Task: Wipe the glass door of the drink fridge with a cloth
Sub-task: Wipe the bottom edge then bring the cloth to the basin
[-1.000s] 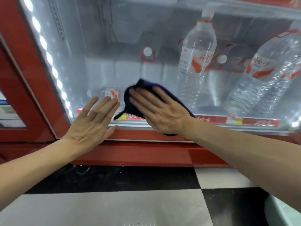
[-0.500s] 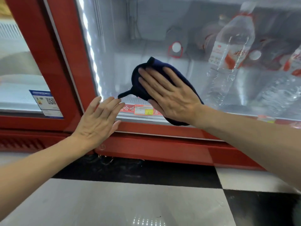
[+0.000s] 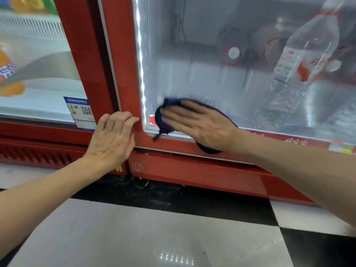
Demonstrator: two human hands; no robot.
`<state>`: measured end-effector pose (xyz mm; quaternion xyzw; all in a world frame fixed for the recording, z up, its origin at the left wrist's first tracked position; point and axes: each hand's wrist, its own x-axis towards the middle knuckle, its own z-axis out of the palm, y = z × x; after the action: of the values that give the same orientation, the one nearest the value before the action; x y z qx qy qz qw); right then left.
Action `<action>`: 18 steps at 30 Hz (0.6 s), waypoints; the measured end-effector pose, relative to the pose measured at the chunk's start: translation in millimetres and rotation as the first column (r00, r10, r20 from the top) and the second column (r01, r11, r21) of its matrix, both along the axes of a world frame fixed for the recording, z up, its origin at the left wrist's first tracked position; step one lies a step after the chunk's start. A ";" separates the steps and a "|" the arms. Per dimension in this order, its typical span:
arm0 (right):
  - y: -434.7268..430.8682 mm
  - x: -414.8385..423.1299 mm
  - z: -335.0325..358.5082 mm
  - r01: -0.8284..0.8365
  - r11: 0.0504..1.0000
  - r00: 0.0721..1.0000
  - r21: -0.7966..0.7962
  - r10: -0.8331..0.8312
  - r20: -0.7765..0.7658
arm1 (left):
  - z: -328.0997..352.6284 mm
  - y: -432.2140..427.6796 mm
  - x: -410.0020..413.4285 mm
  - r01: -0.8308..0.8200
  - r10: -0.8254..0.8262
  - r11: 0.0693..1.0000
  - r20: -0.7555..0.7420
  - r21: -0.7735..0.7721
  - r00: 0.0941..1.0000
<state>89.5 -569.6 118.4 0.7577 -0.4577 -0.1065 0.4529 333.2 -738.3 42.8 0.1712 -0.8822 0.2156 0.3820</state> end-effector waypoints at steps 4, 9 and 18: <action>-22.6 20.8 -7.5 0.032 0.990 0.997 -0.137 -0.022 0.073 | -0.4 -6.8 7.2 -0.024 0.032 0.997 -0.117 0.074 0.993; -47.1 45.5 -72.2 -0.009 0.999 0.994 0.053 0.003 0.112 | 7.8 -11.1 29.6 0.052 -0.050 0.998 -0.051 0.040 0.997; -63.1 89.6 -97.1 -0.203 0.914 0.752 0.351 -0.084 0.654 | 40.9 2.2 52.6 0.202 -0.282 0.909 0.180 0.364 0.942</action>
<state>179.1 -632.7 21.4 0.8367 -0.5306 0.0897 0.1017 385.8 -736.1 83.7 0.0973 -0.9585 0.0287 0.2664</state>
